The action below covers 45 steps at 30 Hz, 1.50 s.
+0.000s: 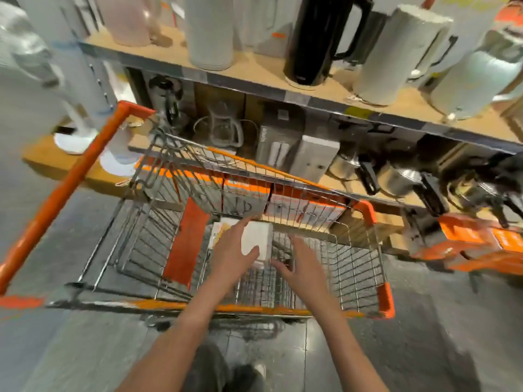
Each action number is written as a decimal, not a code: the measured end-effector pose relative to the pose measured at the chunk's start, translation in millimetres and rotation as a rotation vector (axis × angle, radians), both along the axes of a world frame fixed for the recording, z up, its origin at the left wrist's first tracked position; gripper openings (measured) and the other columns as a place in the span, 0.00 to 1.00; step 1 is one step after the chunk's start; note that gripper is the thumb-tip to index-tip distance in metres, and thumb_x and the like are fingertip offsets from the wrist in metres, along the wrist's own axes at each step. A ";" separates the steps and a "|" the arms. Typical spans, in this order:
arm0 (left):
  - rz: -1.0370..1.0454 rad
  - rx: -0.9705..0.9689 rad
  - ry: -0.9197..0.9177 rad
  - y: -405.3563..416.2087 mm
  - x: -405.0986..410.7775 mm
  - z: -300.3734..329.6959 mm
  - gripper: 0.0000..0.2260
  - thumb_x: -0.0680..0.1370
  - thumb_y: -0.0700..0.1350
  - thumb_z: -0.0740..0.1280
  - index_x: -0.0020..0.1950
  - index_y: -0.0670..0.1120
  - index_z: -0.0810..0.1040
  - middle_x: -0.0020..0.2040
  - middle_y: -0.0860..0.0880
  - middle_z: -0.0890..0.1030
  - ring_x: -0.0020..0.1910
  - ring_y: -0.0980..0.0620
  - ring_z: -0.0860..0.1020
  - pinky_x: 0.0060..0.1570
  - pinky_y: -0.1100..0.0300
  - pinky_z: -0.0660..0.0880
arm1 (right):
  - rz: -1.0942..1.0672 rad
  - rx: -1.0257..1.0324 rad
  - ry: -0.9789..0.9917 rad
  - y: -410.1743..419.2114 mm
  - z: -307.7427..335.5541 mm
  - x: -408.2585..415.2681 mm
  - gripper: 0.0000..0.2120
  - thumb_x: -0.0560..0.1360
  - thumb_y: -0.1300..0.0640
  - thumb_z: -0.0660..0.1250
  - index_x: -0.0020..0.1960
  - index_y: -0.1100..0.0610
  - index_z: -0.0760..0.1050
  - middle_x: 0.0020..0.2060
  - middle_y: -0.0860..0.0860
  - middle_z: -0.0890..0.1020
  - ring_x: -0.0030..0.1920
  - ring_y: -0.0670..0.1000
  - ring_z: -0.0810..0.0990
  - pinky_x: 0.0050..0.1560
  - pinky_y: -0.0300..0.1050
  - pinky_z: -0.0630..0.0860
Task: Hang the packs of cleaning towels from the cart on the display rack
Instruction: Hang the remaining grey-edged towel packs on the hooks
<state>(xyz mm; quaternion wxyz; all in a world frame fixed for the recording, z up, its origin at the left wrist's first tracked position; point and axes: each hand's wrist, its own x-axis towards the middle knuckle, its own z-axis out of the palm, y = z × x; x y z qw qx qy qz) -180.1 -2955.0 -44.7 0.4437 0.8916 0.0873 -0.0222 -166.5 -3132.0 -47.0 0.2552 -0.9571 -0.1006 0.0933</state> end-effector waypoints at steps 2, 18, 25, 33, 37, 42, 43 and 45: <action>0.101 -0.021 0.020 15.4 4.3 -12.6 0.30 0.77 0.45 0.68 0.76 0.50 0.61 0.72 0.49 0.69 0.70 0.48 0.67 0.64 0.55 0.67 | 0.059 0.013 0.036 14.7 -14.2 20.8 0.35 0.74 0.39 0.64 0.75 0.51 0.56 0.72 0.49 0.64 0.71 0.52 0.64 0.70 0.52 0.63; 0.702 -0.379 0.246 30.4 84.2 -243.1 0.32 0.74 0.36 0.72 0.74 0.47 0.62 0.55 0.60 0.75 0.52 0.70 0.75 0.55 0.63 0.76 | 0.217 0.035 0.331 83.2 -226.7 166.7 0.38 0.74 0.42 0.66 0.76 0.51 0.51 0.75 0.48 0.59 0.74 0.50 0.58 0.73 0.50 0.58; 0.934 -0.445 0.324 25.5 122.0 -335.3 0.33 0.75 0.43 0.72 0.76 0.52 0.60 0.72 0.48 0.68 0.70 0.48 0.68 0.65 0.47 0.70 | 0.263 0.082 0.384 122.4 -328.8 231.4 0.37 0.72 0.47 0.71 0.74 0.53 0.58 0.72 0.51 0.65 0.71 0.52 0.64 0.66 0.45 0.63; 1.060 -0.496 0.289 30.9 137.8 -388.7 0.34 0.72 0.35 0.74 0.73 0.49 0.63 0.54 0.58 0.69 0.55 0.59 0.73 0.49 0.71 0.72 | 0.357 0.063 0.419 150.2 -382.3 271.0 0.41 0.64 0.51 0.78 0.72 0.52 0.62 0.65 0.53 0.74 0.66 0.55 0.70 0.65 0.51 0.67; 1.045 -0.441 0.322 27.0 138.7 -393.0 0.34 0.71 0.33 0.73 0.73 0.48 0.63 0.60 0.50 0.66 0.63 0.49 0.70 0.59 0.58 0.70 | 0.427 -0.056 0.396 154.2 -392.9 268.8 0.49 0.60 0.47 0.79 0.74 0.50 0.57 0.67 0.52 0.72 0.68 0.54 0.68 0.68 0.56 0.63; 1.021 -0.419 0.377 16.5 134.1 -395.2 0.41 0.68 0.30 0.74 0.76 0.47 0.60 0.75 0.42 0.58 0.74 0.42 0.60 0.70 0.41 0.65 | 0.454 -0.115 0.470 151.4 -398.3 269.8 0.54 0.60 0.43 0.78 0.76 0.52 0.52 0.74 0.53 0.62 0.73 0.55 0.59 0.73 0.59 0.54; 1.034 -0.421 0.390 14.6 133.5 -395.5 0.41 0.68 0.30 0.74 0.76 0.48 0.59 0.76 0.44 0.56 0.75 0.43 0.58 0.71 0.41 0.63 | 0.448 -0.106 0.496 151.2 -398.7 271.1 0.54 0.60 0.42 0.78 0.76 0.51 0.51 0.74 0.53 0.62 0.73 0.56 0.59 0.73 0.60 0.54; 1.058 -0.411 0.388 9.2 132.7 -394.8 0.41 0.69 0.31 0.73 0.76 0.49 0.57 0.77 0.45 0.52 0.75 0.43 0.55 0.72 0.41 0.61 | 0.449 -0.095 0.542 151.6 -398.0 274.0 0.54 0.59 0.42 0.78 0.75 0.51 0.51 0.73 0.52 0.63 0.73 0.55 0.60 0.72 0.60 0.54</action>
